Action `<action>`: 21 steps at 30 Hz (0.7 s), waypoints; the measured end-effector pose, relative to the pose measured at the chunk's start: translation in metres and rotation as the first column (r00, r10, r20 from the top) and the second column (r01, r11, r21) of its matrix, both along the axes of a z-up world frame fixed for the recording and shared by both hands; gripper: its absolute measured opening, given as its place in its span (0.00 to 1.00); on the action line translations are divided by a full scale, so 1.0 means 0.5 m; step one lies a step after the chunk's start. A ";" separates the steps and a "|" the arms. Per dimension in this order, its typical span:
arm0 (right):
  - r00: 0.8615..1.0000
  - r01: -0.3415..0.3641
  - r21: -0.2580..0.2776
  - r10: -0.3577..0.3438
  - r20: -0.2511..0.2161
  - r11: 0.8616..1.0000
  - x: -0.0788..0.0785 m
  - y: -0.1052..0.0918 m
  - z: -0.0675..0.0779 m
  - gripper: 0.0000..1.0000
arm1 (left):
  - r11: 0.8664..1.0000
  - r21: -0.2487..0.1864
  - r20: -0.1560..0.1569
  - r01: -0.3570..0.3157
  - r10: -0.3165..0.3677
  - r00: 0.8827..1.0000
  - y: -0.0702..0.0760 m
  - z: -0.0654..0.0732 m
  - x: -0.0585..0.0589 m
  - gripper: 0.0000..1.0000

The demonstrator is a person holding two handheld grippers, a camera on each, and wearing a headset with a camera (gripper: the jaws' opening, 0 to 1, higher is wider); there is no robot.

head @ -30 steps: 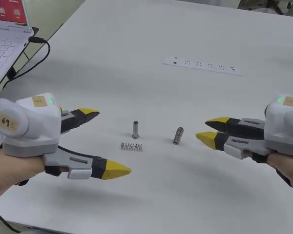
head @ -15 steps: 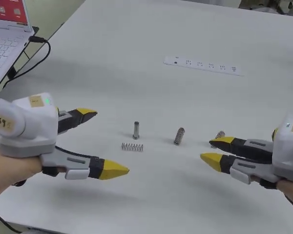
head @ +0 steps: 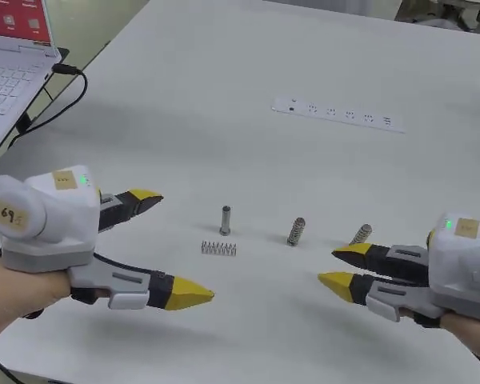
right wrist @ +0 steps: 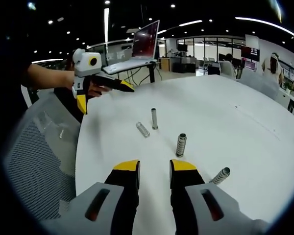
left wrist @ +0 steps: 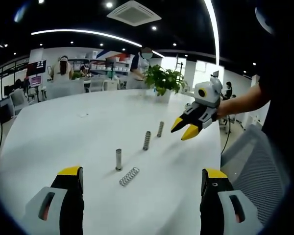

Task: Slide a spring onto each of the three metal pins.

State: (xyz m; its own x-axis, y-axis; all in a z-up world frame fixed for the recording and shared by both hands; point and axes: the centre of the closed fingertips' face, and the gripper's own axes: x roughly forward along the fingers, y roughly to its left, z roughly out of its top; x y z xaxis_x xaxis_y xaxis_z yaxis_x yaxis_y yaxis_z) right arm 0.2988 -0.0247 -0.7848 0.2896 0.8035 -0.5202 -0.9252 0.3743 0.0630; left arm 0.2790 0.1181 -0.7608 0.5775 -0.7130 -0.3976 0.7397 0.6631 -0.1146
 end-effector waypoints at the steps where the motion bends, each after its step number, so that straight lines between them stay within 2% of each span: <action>1: 1.000 -0.009 0.001 0.009 -0.005 1.000 -0.001 0.012 0.000 0.22 | 1.000 0.000 -0.001 0.001 -0.001 1.000 0.000 0.000 -0.001 0.98; 6: 0.997 -0.072 -0.010 0.072 0.006 0.997 -0.007 0.069 -0.005 0.23 | 1.000 0.004 -0.002 -0.002 0.002 1.000 0.008 0.001 -0.004 0.98; 11: 0.992 -0.126 -0.013 0.126 0.030 0.992 -0.007 0.125 0.003 0.22 | 1.000 0.010 -0.002 -0.009 0.009 1.000 0.015 0.002 -0.005 0.98; 15: 0.978 -0.190 -0.060 0.194 0.073 0.980 -0.010 0.161 -0.001 0.22 | 1.000 0.011 -0.001 -0.012 0.012 1.000 0.018 0.002 -0.007 0.98; 21: 0.970 -0.220 -0.096 0.228 0.080 0.971 0.003 0.202 -0.018 0.21 | 1.000 0.010 -0.002 -0.015 0.015 1.000 0.023 0.003 -0.011 0.98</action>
